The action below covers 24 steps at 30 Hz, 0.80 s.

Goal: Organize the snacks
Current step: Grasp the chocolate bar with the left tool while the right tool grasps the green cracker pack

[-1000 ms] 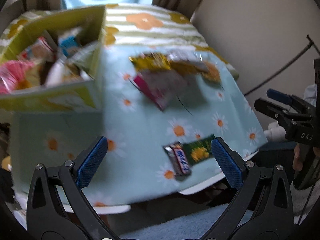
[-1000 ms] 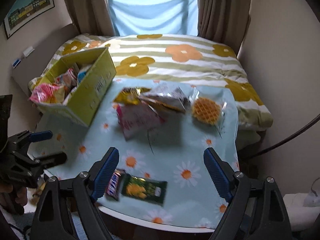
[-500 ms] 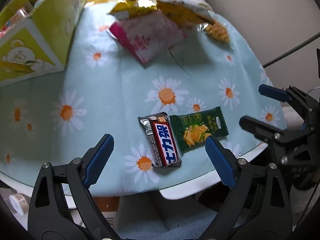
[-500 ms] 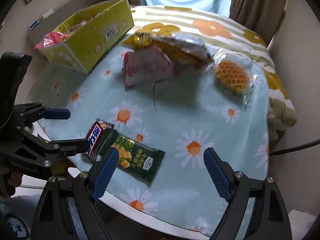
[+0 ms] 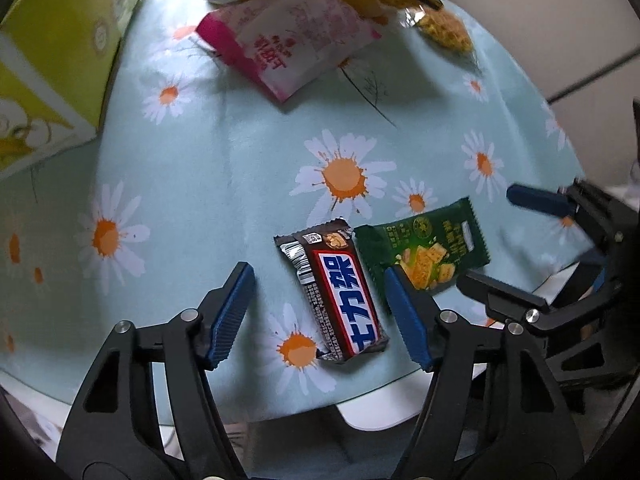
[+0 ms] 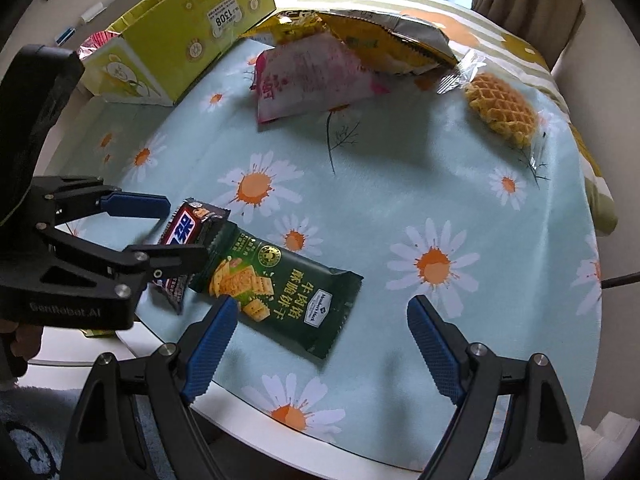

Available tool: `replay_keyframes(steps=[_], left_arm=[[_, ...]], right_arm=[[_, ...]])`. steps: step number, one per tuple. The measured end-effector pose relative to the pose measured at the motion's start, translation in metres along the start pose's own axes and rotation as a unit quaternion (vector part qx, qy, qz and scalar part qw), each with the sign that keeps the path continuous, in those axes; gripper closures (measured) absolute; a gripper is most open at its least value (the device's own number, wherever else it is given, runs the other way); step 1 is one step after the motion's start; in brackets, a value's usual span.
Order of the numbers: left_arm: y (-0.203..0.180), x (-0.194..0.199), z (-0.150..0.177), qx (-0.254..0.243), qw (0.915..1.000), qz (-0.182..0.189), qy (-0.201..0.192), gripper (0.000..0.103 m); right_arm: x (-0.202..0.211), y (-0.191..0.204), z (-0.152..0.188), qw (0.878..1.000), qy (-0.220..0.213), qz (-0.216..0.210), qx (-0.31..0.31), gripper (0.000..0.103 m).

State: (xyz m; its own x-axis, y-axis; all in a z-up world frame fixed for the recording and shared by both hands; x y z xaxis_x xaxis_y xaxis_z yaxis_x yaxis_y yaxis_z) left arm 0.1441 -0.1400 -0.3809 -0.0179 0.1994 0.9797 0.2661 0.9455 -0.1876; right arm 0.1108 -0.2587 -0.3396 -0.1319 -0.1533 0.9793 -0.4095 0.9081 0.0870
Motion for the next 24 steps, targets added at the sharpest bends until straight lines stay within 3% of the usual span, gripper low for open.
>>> replay_keyframes(steps=[4,8,10,13,19,24], left_arm=[[-0.006,-0.005,-0.003,-0.028,0.9988,-0.039,0.007,0.047],[-0.005,-0.006,-0.006,-0.044,0.9962,-0.075,0.005,0.073],[-0.001,-0.005,-0.008,-0.042,0.9966,-0.071,0.005,0.078],[0.004,-0.003,-0.011,-0.032,0.9983,-0.048,0.007,0.078],[0.012,0.005,-0.014,-0.022,0.9990,-0.040,-0.002,0.078],[0.022,0.020,-0.007,-0.017,0.9991,-0.038,-0.012,0.078]], right_arm=[[0.000,0.001,-0.002,1.000,0.000,0.004,0.016,0.019],[0.002,0.000,-0.003,0.999,-0.003,0.009,0.034,0.019],[0.002,0.003,-0.005,0.999,-0.005,0.012,0.046,0.019],[-0.001,0.010,-0.007,0.997,-0.004,0.019,0.071,0.019],[-0.011,0.026,-0.012,0.990,0.001,0.044,0.131,0.019],[-0.024,0.033,-0.020,0.989,0.004,0.051,0.142,0.019]])
Point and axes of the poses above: each gripper's, at about its wrist camera, not at the fingertips, and x roughly against the way its jaws point, y to its left, z to its underside, the point moved 8 cm from there along -x, roughly the way its jaws point, and after that the axes turned 9 degrees about y, right-handed, at the moved point
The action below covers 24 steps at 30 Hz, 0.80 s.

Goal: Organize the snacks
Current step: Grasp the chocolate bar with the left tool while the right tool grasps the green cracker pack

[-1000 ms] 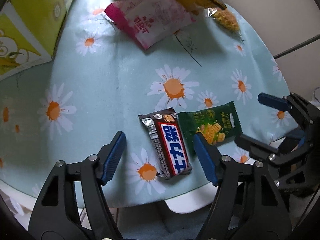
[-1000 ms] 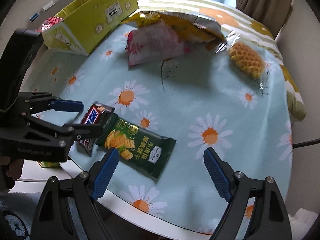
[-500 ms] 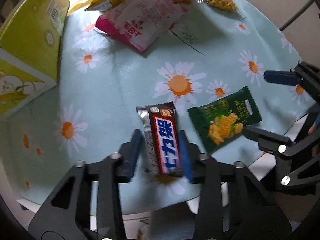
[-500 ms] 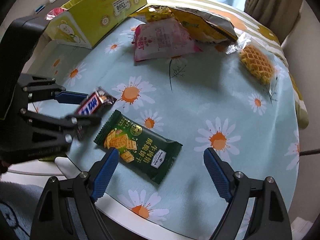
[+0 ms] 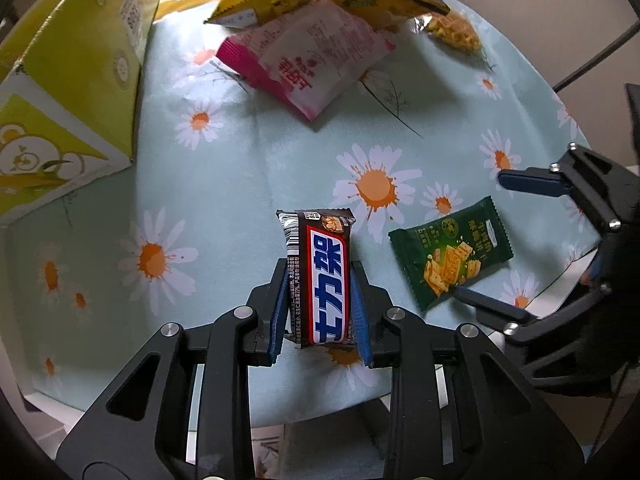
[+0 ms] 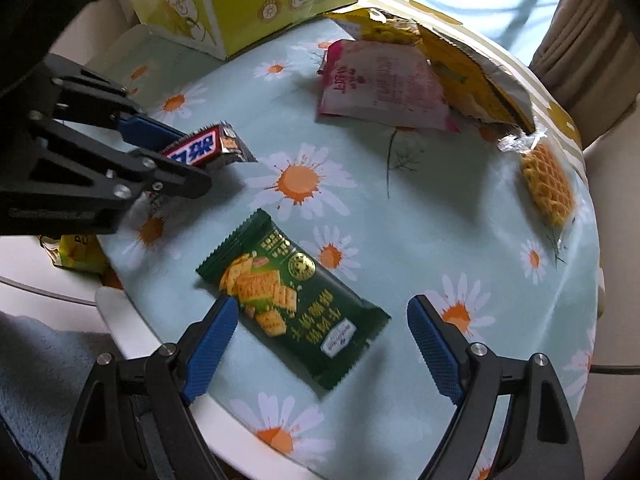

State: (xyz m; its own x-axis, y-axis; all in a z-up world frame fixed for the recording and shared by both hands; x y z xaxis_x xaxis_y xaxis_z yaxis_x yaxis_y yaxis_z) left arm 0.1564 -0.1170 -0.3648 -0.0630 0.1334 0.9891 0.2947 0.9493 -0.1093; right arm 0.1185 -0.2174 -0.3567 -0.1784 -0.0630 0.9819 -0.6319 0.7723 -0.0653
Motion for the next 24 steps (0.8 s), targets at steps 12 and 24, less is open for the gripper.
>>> replay_keyframes(steps=[12,24], left_arm=[[0.015,0.012,0.002,0.028,0.9996,0.003,-0.010,0.078],[0.016,0.016,0.002,0.038,0.9991,0.011,-0.017,0.078]], right_arm=[[-0.021,-0.025,-0.033,0.997,-0.018,-0.011,-0.077,0.027],[-0.012,-0.021,-0.010,0.995,-0.027,-0.010,-0.100,0.042]])
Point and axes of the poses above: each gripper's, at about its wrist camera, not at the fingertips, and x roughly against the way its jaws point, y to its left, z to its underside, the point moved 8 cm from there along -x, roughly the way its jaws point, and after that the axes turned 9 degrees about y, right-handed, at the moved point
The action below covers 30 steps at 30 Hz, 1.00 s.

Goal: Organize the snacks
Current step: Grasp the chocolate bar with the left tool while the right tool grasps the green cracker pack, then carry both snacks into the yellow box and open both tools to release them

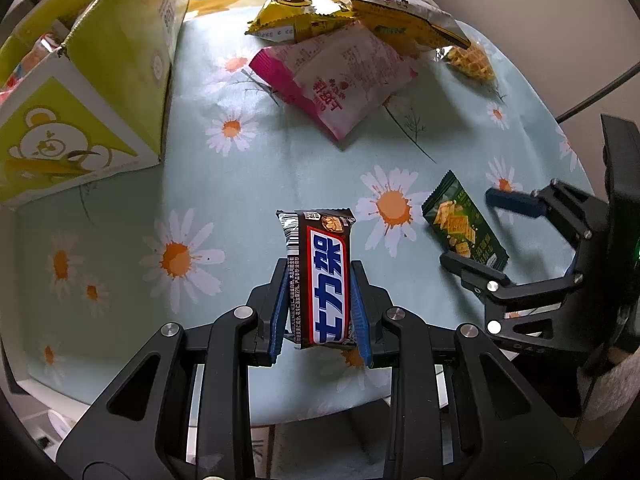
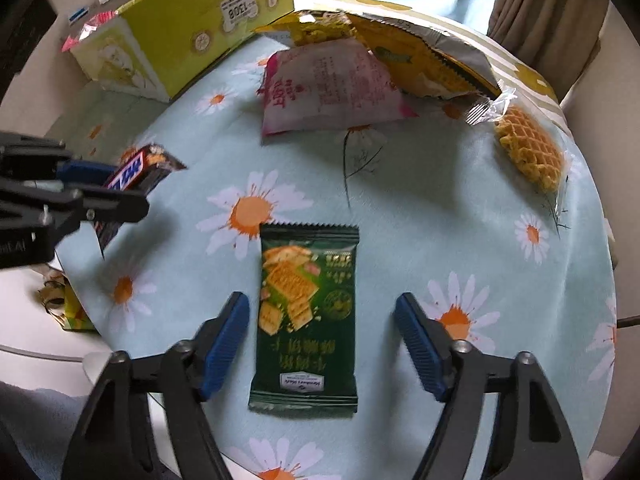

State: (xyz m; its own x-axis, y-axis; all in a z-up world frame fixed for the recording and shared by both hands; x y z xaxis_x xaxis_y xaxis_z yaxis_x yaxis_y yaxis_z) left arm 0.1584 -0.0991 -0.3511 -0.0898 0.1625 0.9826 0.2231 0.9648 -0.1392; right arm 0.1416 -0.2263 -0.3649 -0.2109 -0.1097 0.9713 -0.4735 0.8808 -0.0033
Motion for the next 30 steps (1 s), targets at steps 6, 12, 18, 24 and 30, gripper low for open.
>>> replay_keyframes(steps=[6,12,18,24,30], left_arm=[[0.000,-0.001,0.000,0.005,1.0000,-0.001,0.001,0.078],[0.000,0.004,-0.002,0.008,1.0000,-0.002,-0.003,0.078],[-0.003,0.036,-0.011,0.013,0.9993,0.005,-0.035,0.078],[0.005,0.098,-0.030,0.025,0.9945,0.016,-0.100,0.078],[0.040,0.159,-0.060,0.030,0.9871,0.013,-0.157,0.078]], right_arm=[[0.005,0.012,0.005,1.000,-0.014,-0.002,0.003,0.062],[0.013,0.011,-0.005,1.000,-0.021,-0.008,-0.008,0.062],[0.048,0.006,-0.023,0.999,-0.043,-0.008,-0.002,0.062],[0.099,0.006,-0.054,0.997,-0.079,-0.001,0.005,0.062],[0.145,0.008,-0.104,0.993,-0.115,0.002,-0.006,0.062]])
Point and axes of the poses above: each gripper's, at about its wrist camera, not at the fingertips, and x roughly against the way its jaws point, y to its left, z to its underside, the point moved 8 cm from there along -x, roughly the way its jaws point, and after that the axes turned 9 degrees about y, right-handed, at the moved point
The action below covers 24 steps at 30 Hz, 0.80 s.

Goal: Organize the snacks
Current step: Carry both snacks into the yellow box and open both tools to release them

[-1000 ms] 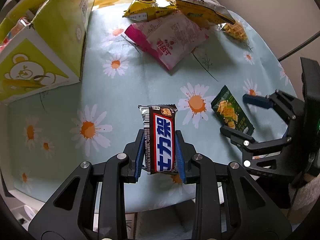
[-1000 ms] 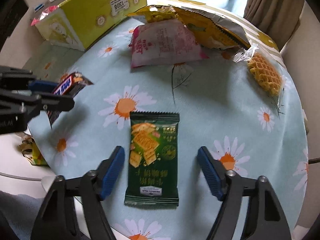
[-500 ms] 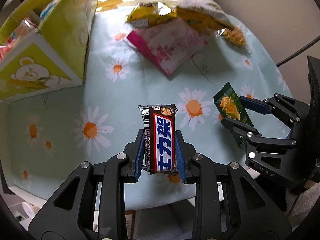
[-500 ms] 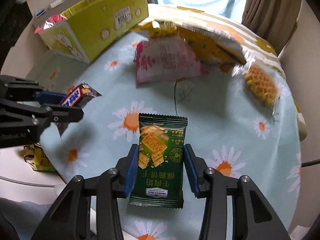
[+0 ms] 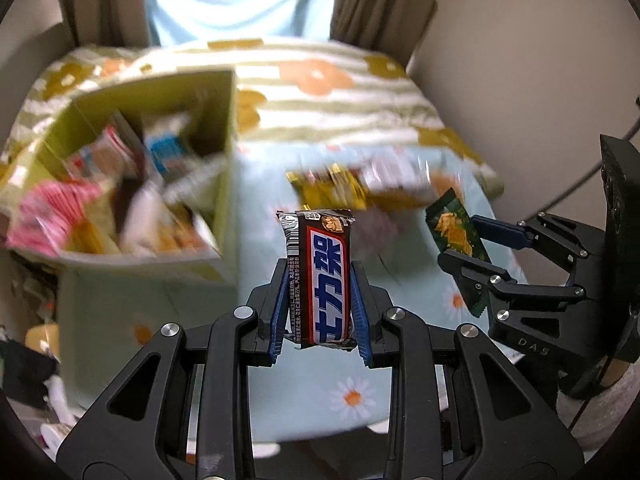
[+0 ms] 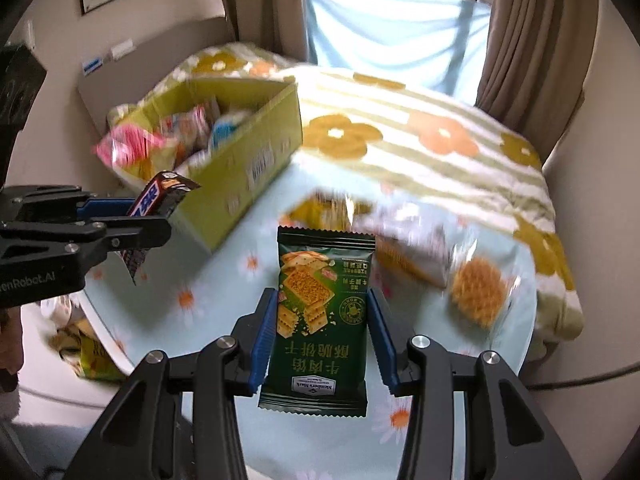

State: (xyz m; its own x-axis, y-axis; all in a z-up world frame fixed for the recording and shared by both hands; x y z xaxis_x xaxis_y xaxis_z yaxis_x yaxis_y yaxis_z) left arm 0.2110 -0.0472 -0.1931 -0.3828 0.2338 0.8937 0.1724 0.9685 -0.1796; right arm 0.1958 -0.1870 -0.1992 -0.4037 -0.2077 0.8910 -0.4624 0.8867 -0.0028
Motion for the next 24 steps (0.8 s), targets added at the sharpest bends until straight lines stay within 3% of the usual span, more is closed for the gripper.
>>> replay_keyframes(steps=[7,13,17,24], left_arm=[[0.071,0.033,-0.050,0.003,0.9995,-0.005,-0.030,0.078],[0.144,0.045,-0.080,0.005,0.9993,-0.019,-0.033,0.078],[0.188,0.039,-0.091,0.000,0.9994,-0.028,-0.021,0.078],[0.249,-0.004,-0.101,-0.018,0.9988,-0.037,0.029,0.078]], right_arm=[[0.017,0.039,-0.080,0.999,-0.048,0.001,-0.008,0.062],[0.003,0.086,-0.137,0.998,-0.061,-0.014,-0.021,0.062],[-0.014,0.115,-0.166,0.997,-0.063,-0.023,-0.032,0.062],[-0.054,0.149,-0.190,0.997,-0.037,-0.029,-0.065,0.062]])
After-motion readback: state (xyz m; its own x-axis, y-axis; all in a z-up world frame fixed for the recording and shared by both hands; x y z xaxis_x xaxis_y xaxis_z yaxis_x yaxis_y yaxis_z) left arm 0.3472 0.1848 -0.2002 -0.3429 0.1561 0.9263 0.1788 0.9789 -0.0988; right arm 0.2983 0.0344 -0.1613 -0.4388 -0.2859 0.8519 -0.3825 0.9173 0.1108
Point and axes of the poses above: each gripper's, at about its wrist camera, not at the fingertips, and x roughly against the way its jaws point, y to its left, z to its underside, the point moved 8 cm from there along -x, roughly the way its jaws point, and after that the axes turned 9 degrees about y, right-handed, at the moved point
